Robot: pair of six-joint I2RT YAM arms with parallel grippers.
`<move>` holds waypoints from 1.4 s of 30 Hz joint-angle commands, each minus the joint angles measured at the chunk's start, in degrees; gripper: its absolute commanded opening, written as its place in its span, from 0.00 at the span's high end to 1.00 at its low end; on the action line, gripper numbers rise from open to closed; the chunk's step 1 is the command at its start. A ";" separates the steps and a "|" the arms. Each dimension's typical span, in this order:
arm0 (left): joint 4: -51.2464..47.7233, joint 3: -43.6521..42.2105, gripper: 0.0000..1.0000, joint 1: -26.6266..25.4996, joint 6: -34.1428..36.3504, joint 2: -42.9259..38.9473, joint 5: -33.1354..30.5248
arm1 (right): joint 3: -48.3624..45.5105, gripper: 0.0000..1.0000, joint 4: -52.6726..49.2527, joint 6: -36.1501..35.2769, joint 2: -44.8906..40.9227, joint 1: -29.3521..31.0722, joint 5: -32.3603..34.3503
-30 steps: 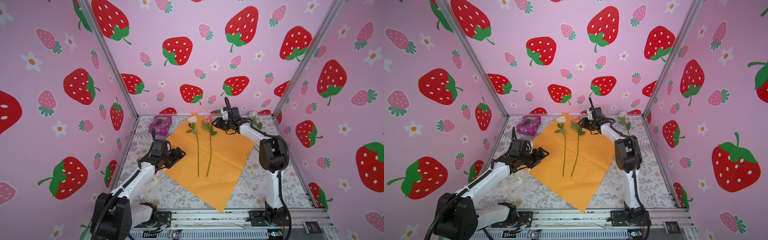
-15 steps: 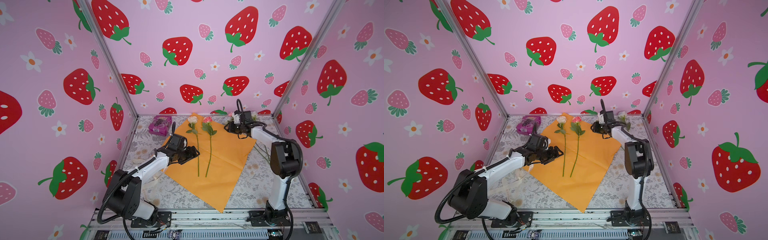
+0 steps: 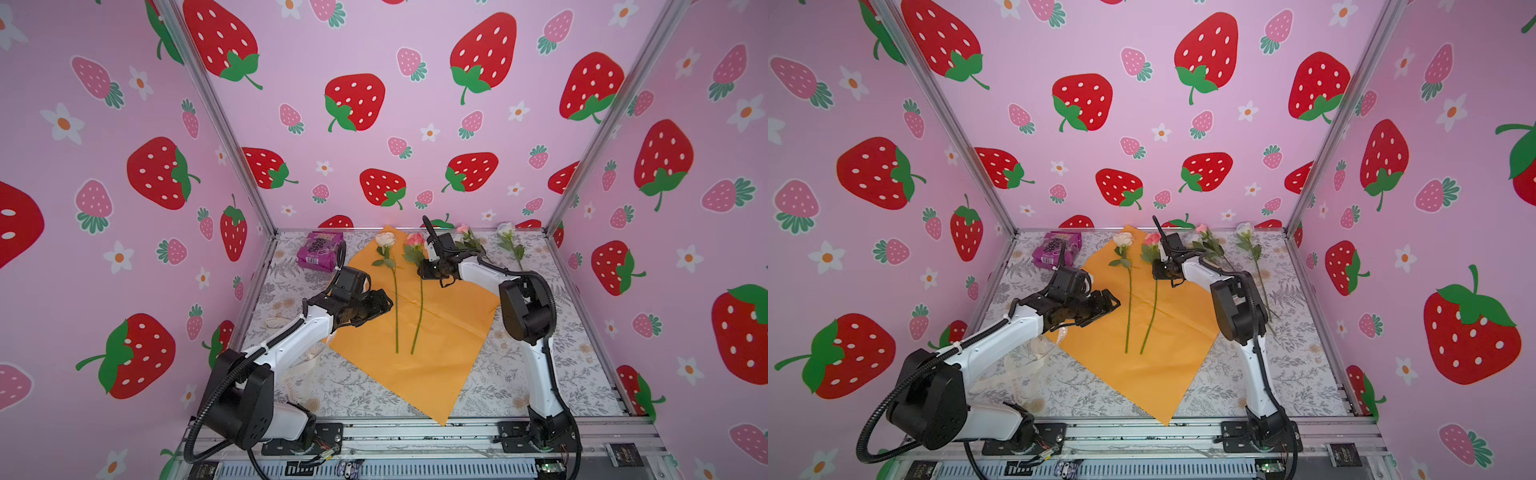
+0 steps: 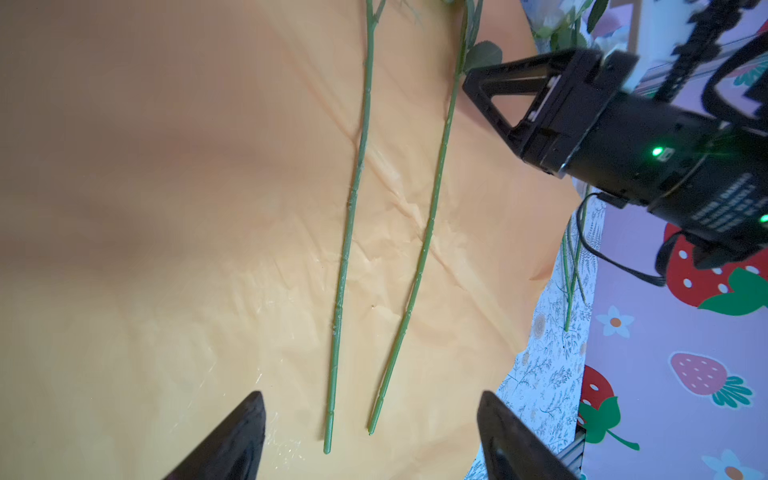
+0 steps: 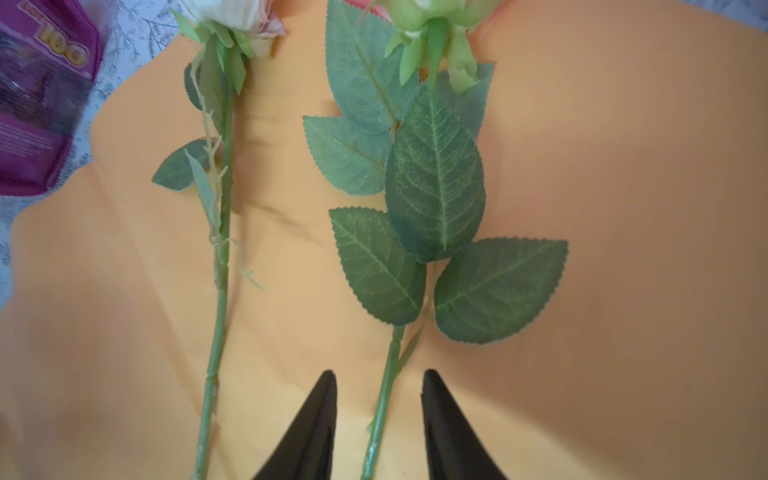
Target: Tie the bouquet of fake flowers
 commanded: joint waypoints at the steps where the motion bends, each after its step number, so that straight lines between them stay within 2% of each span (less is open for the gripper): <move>1: -1.20 0.26 0.19 1.03 0.26 -1.52 -1.51 | 2.90 0.67 -2.64 -1.42 3.28 0.48 -0.45; 10: -0.68 -1.42 0.19 2.66 0.08 -2.73 -0.88 | 6.23 0.91 -1.12 -0.86 4.35 0.82 -1.80; 13: -0.72 -1.34 0.19 2.93 0.20 -2.73 -0.30 | 6.62 0.92 0.52 -0.78 4.62 1.01 -3.55; 19: -1.07 -1.64 0.19 3.05 0.16 -3.25 -0.08 | 10.67 0.91 -0.41 0.27 8.48 1.19 -6.16; 22: -1.52 -1.63 0.19 3.14 0.26 -3.73 -0.11 | 13.23 0.87 -3.59 -0.03 9.46 1.55 -4.58; 26: -1.47 -2.26 0.19 3.34 -0.02 -4.55 -0.50 | 12.84 0.82 -3.61 -0.75 7.52 1.81 -3.29; 31: -1.32 -2.29 0.18 3.40 -0.06 -4.40 -0.16 | 11.48 0.72 -5.47 -2.06 5.28 1.79 1.70; 42: -1.29 -2.68 0.19 3.51 -0.01 -4.93 -0.14 | 9.87 0.70 -5.46 -2.18 2.69 1.97 2.12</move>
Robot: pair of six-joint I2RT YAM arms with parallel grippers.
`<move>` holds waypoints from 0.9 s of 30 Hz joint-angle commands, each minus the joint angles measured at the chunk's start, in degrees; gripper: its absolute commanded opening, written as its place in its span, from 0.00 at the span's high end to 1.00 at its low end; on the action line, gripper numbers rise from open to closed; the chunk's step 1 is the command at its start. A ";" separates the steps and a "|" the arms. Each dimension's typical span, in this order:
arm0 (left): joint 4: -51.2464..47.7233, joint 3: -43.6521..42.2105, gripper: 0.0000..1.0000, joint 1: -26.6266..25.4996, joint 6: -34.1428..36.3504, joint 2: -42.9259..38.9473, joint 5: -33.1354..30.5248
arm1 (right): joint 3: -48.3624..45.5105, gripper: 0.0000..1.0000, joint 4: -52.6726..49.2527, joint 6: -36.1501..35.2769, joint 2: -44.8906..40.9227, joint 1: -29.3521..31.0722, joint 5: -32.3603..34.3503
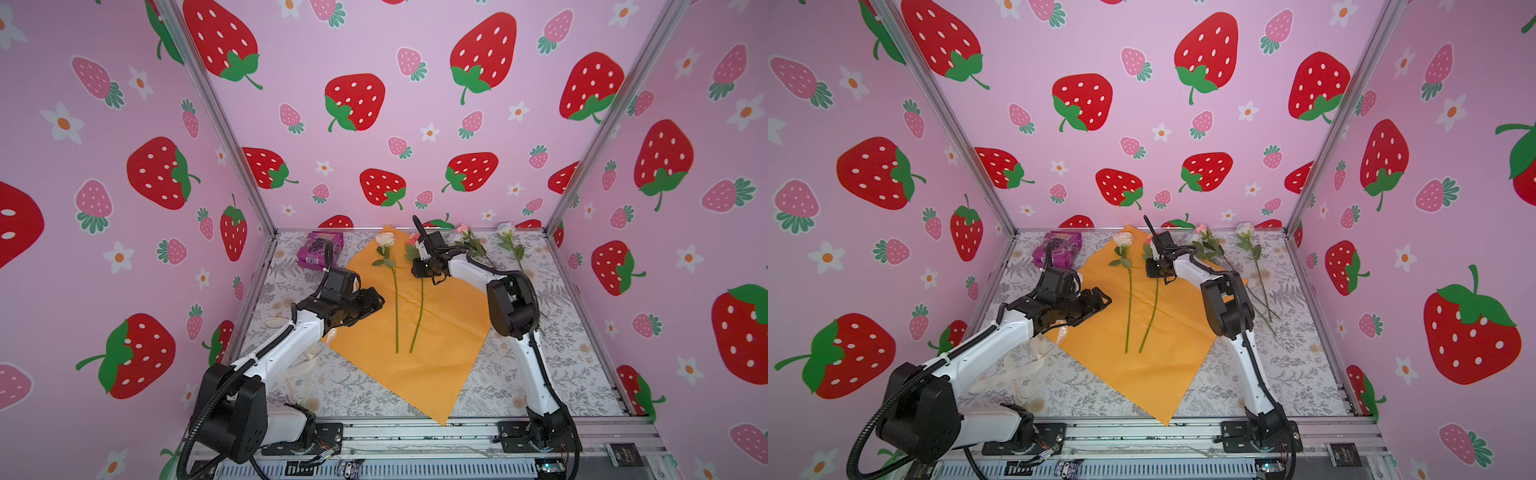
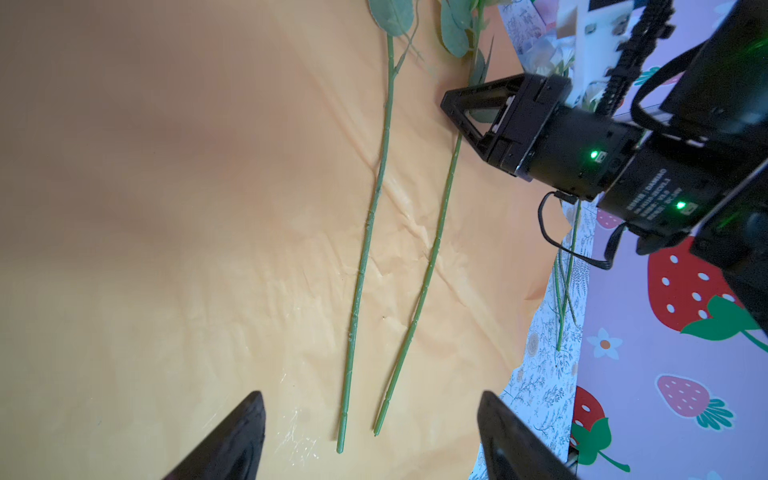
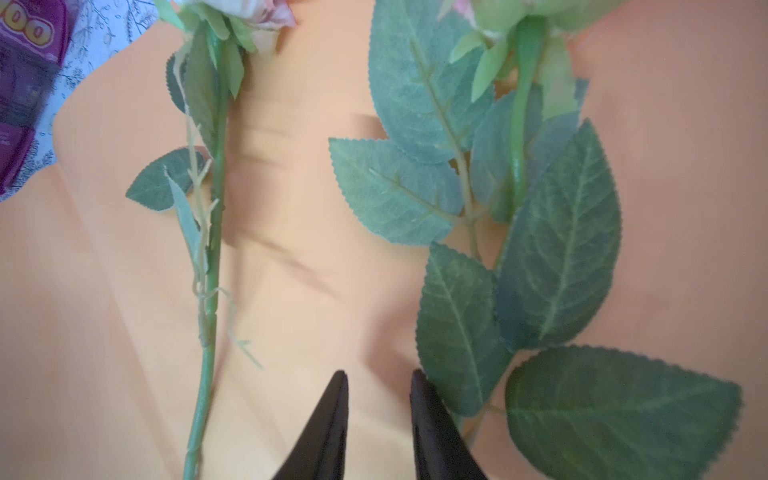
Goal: Tie the bouquet of fake flowers
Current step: 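Place the third rose onto the sheet over the other stems with right gripper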
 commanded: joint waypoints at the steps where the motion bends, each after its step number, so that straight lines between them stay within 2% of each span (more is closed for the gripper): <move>1: -1.05 -0.55 0.19 0.25 0.04 -1.12 -0.15 | -1.24 0.70 -1.03 -0.46 -5.17 0.37 2.74; 5: -0.76 -0.87 0.19 0.26 -0.08 -1.04 0.03 | -4.81 0.70 0.34 0.82 -7.01 0.04 7.52; 13: -0.74 -1.12 0.19 0.29 0.08 -1.04 0.15 | -4.85 0.71 -0.64 1.39 -3.91 -0.69 2.58; 21: -0.48 -1.47 0.19 0.25 -0.27 -1.04 0.20 | -2.10 0.72 -2.31 1.22 -0.62 -0.52 2.68; 27: -0.48 -1.33 0.19 0.26 -0.11 -0.66 0.47 | -1.31 0.84 -1.71 -2.08 1.41 -0.34 -0.66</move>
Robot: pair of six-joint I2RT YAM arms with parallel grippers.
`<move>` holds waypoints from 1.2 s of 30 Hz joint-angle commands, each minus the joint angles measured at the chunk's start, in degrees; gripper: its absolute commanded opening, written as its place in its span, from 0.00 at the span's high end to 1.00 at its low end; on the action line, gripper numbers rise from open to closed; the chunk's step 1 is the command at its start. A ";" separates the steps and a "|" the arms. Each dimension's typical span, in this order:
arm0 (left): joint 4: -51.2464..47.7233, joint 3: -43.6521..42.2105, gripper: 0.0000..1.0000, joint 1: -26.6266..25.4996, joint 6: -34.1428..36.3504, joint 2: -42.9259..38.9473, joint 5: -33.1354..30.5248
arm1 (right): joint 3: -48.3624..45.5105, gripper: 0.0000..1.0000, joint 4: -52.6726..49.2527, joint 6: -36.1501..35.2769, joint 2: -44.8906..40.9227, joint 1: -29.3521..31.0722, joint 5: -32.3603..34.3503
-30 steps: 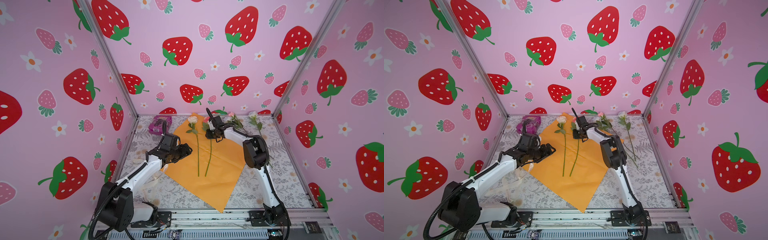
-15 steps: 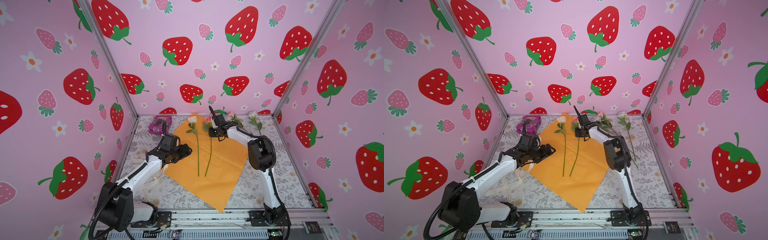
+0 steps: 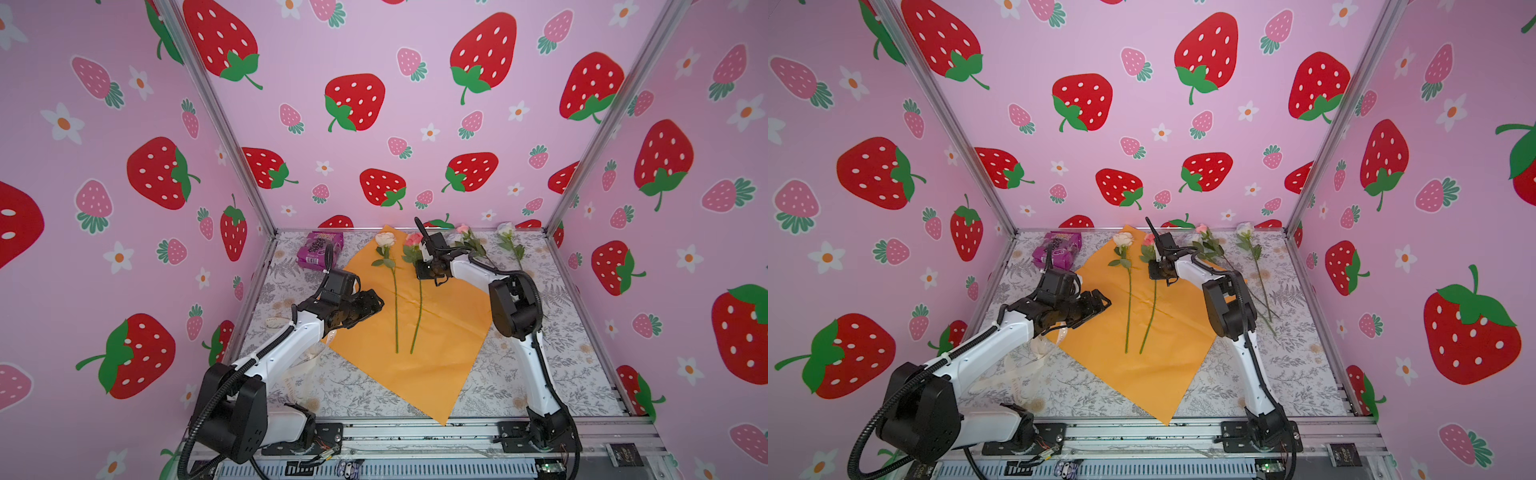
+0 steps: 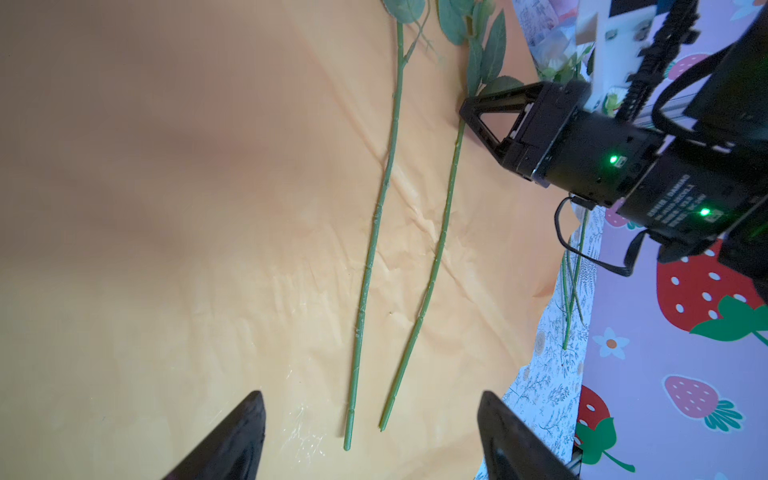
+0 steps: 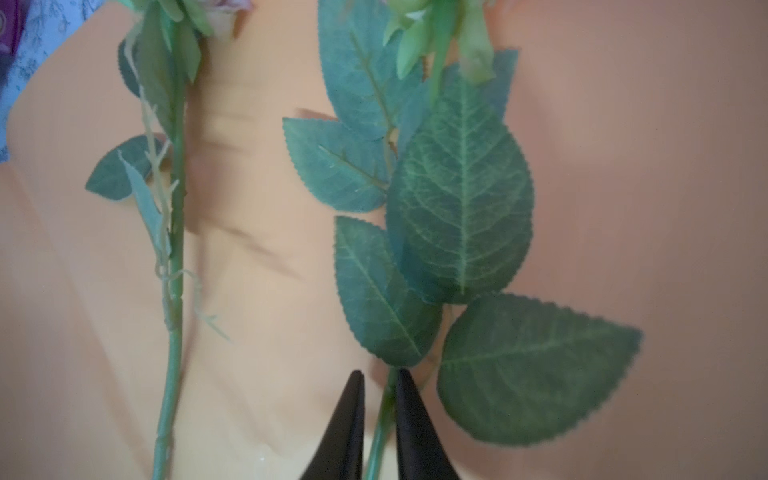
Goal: Tie the bouquet of fake flowers
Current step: 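Place the third rose onto the sheet over the other stems with right gripper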
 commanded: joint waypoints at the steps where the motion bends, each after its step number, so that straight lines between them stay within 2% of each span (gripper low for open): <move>1: -0.59 -0.34 0.19 0.31 -0.12 -0.66 0.32 | 1.16 0.86 -1.48 -3.15 2.68 0.22 -2.67; 9: -0.16 -0.70 0.19 0.36 -0.34 -0.75 0.03 | 2.54 0.88 0.24 -6.58 1.98 0.32 -5.02; 21: -0.50 -0.75 0.19 0.38 -0.12 -1.01 0.03 | 5.65 0.93 0.57 -4.83 2.76 0.29 -6.00; 27: -0.33 -1.00 0.18 0.44 -0.18 -1.15 -0.06 | 5.64 0.76 -1.58 -3.99 2.33 0.34 -0.52; 36: -0.23 -1.04 0.19 0.47 -0.25 -1.26 0.09 | 8.70 0.69 -2.73 -5.34 5.56 1.19 -0.22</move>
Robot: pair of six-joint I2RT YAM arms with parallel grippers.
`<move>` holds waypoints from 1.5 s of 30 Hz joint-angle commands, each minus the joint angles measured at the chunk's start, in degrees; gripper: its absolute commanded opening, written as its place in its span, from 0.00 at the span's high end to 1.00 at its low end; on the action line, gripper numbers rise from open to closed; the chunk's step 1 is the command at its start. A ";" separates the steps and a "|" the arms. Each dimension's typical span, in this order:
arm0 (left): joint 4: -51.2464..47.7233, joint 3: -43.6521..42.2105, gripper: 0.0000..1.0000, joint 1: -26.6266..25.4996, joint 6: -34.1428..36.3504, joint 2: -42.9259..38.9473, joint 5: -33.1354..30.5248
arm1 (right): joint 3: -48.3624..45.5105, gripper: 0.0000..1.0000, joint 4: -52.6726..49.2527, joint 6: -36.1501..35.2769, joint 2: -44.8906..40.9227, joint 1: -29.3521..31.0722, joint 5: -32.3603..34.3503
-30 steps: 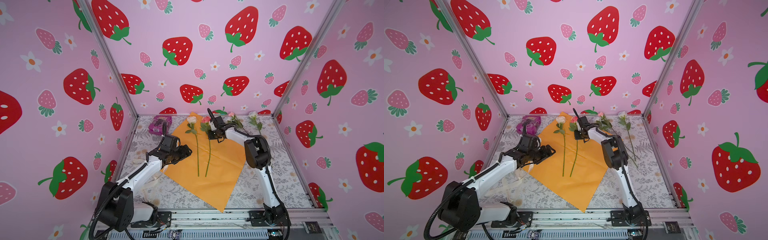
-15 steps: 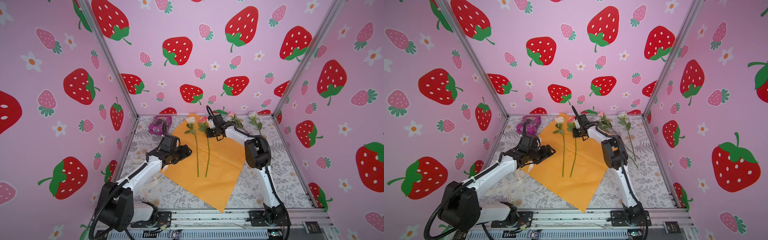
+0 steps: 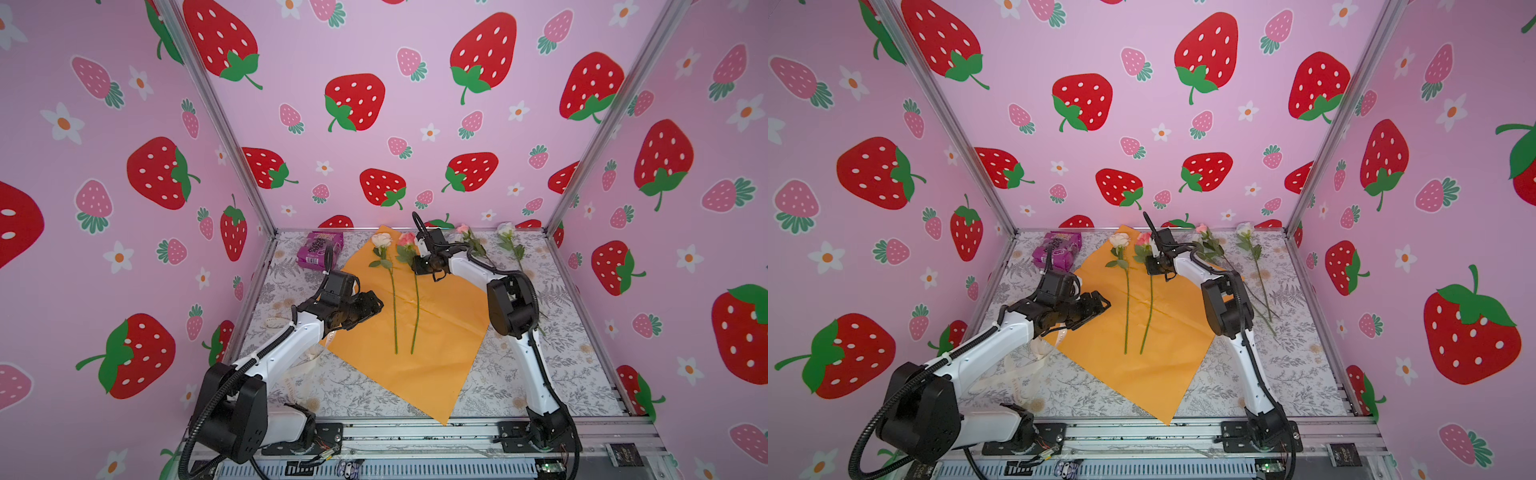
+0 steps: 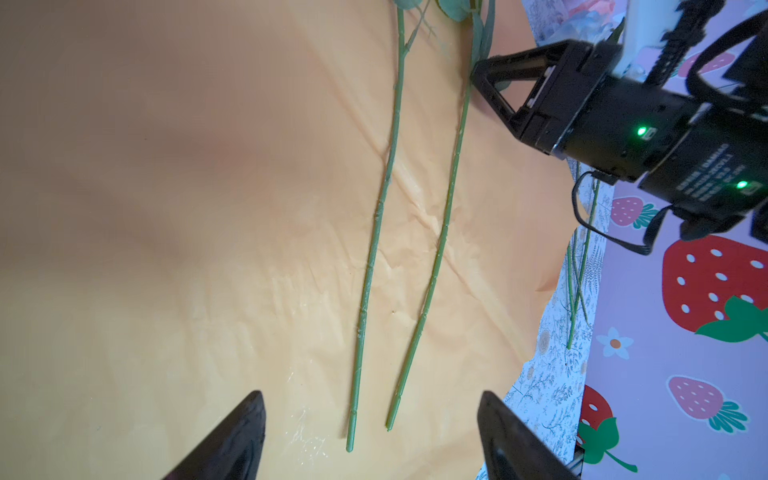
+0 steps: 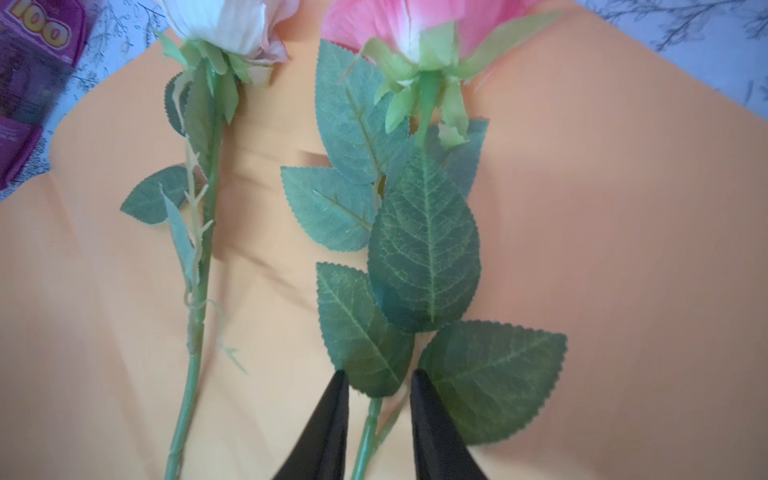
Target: Tie the bouquet of fake flowers
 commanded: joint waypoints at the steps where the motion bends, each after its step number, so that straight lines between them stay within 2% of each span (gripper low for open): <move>1: -0.35 -0.23 0.19 0.22 -0.25 -1.23 -0.01 | 2.63 0.69 -1.91 -1.35 2.95 0.92 1.41; 4: -0.61 -0.38 0.19 0.21 -0.18 -1.45 -0.08 | 4.91 0.70 -4.06 -1.98 4.80 1.34 3.82; 6: -0.55 -0.51 0.18 0.21 -0.22 -1.50 -0.17 | 5.70 0.76 -5.02 -1.93 5.32 1.62 6.28; 10: -0.55 -0.48 0.18 0.30 -0.27 -1.46 -0.19 | 5.44 0.88 -3.45 -1.42 3.40 2.09 6.17; 13: -0.39 -0.22 0.19 0.30 -0.23 -1.15 -0.02 | 5.48 0.91 -1.75 -0.50 1.37 2.41 4.93; 18: -0.35 -0.07 0.19 0.27 -0.31 -1.06 0.23 | 5.53 0.92 -0.09 3.22 1.43 2.84 2.65; 24: -0.31 -0.40 0.18 0.29 -0.40 -1.15 0.19 | 6.13 0.92 0.16 12.38 3.96 2.91 1.60; 27: -0.35 -0.33 0.19 0.32 -0.52 -0.98 0.29 | 6.01 0.91 -0.59 15.57 4.12 3.38 3.13; 30: -0.35 -0.39 0.19 0.30 -0.53 -0.97 0.27 | 5.83 0.91 -0.56 14.90 3.70 4.12 4.88; 33: -0.21 -0.39 0.19 0.27 -0.52 -0.79 0.52 | 5.97 0.89 -0.82 14.14 3.57 4.11 3.59; 38: -0.31 -0.23 0.19 0.28 -0.15 -0.79 1.00 | 5.93 0.70 -2.43 11.10 0.30 3.69 0.44; 42: 0.61 0.33 0.18 0.21 0.82 -0.29 2.71 | 3.30 0.60 -4.49 6.14 -6.80 0.50 0.84; 45: 2.89 1.14 0.17 -0.67 0.83 1.35 4.92 | -5.19 0.59 -2.75 0.63 -15.23 -3.91 1.84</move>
